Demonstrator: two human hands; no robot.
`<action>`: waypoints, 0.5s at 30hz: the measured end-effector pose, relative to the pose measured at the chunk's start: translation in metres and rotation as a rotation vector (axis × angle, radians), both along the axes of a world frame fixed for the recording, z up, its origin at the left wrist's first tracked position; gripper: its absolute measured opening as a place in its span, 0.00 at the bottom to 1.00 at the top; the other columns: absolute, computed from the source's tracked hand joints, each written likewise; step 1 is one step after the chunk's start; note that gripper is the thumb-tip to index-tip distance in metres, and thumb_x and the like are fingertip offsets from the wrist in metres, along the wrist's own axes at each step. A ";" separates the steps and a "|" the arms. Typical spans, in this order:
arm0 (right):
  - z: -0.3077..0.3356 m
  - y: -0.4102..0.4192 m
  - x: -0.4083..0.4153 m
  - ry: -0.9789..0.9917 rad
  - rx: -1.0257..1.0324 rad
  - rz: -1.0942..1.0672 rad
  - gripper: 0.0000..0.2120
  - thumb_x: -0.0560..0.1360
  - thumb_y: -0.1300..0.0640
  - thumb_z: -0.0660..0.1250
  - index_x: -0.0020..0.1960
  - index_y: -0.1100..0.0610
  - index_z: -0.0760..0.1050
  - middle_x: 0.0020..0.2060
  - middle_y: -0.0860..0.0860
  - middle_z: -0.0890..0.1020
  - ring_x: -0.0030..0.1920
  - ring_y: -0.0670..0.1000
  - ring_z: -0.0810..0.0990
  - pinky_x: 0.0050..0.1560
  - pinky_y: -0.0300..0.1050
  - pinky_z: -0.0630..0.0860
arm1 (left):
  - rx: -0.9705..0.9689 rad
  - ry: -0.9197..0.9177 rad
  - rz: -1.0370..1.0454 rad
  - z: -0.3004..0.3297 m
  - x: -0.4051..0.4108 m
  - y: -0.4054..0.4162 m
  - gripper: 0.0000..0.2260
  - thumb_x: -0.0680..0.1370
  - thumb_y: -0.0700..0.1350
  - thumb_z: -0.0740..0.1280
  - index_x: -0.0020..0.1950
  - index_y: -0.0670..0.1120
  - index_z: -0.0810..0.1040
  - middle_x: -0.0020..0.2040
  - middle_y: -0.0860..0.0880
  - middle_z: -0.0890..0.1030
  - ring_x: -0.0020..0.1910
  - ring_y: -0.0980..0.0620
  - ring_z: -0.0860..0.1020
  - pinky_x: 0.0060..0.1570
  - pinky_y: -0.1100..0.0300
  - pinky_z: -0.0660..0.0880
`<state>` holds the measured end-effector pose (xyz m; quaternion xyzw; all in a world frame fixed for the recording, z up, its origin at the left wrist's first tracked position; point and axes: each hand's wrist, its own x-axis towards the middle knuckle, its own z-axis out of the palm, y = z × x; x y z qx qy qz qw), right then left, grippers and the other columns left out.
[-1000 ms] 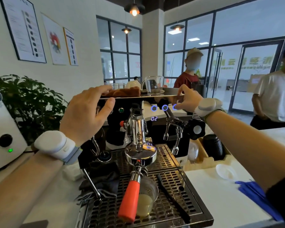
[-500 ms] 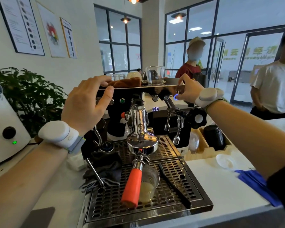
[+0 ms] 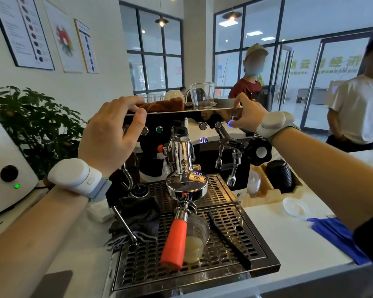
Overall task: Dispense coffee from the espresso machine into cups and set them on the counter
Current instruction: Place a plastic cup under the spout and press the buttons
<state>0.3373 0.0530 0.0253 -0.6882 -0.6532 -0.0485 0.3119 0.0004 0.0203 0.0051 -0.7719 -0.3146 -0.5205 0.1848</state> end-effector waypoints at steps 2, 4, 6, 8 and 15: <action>0.000 0.001 0.000 0.008 -0.004 0.004 0.24 0.69 0.59 0.74 0.56 0.56 0.62 0.42 0.58 0.77 0.38 0.56 0.75 0.36 0.45 0.69 | 0.005 -0.002 -0.009 0.000 0.000 0.000 0.17 0.82 0.52 0.56 0.63 0.44 0.75 0.51 0.47 0.81 0.51 0.47 0.76 0.46 0.53 0.75; 0.000 0.002 0.000 0.007 -0.001 0.006 0.24 0.69 0.59 0.73 0.56 0.56 0.62 0.41 0.57 0.77 0.38 0.56 0.75 0.37 0.45 0.70 | 0.005 -0.009 -0.013 0.000 0.000 0.000 0.17 0.82 0.52 0.56 0.63 0.44 0.75 0.51 0.47 0.81 0.51 0.47 0.76 0.46 0.53 0.75; -0.001 0.002 0.001 0.004 0.001 0.004 0.23 0.69 0.58 0.73 0.56 0.56 0.62 0.39 0.55 0.77 0.38 0.55 0.75 0.38 0.46 0.70 | 0.006 -0.011 -0.014 0.000 0.000 -0.001 0.17 0.82 0.52 0.56 0.63 0.44 0.75 0.51 0.46 0.81 0.51 0.47 0.76 0.45 0.54 0.74; -0.001 0.002 0.002 0.000 0.005 0.005 0.23 0.69 0.58 0.73 0.55 0.56 0.62 0.37 0.54 0.76 0.37 0.55 0.75 0.37 0.46 0.69 | 0.008 -0.012 -0.015 0.000 0.000 -0.002 0.17 0.82 0.52 0.56 0.63 0.43 0.75 0.51 0.46 0.81 0.51 0.47 0.76 0.45 0.54 0.74; -0.001 0.003 0.002 -0.011 0.007 0.002 0.22 0.69 0.58 0.73 0.54 0.55 0.62 0.40 0.57 0.77 0.38 0.56 0.75 0.39 0.49 0.72 | 0.000 -0.016 -0.018 0.000 0.000 -0.002 0.17 0.82 0.52 0.56 0.63 0.44 0.75 0.51 0.46 0.80 0.51 0.47 0.76 0.45 0.54 0.75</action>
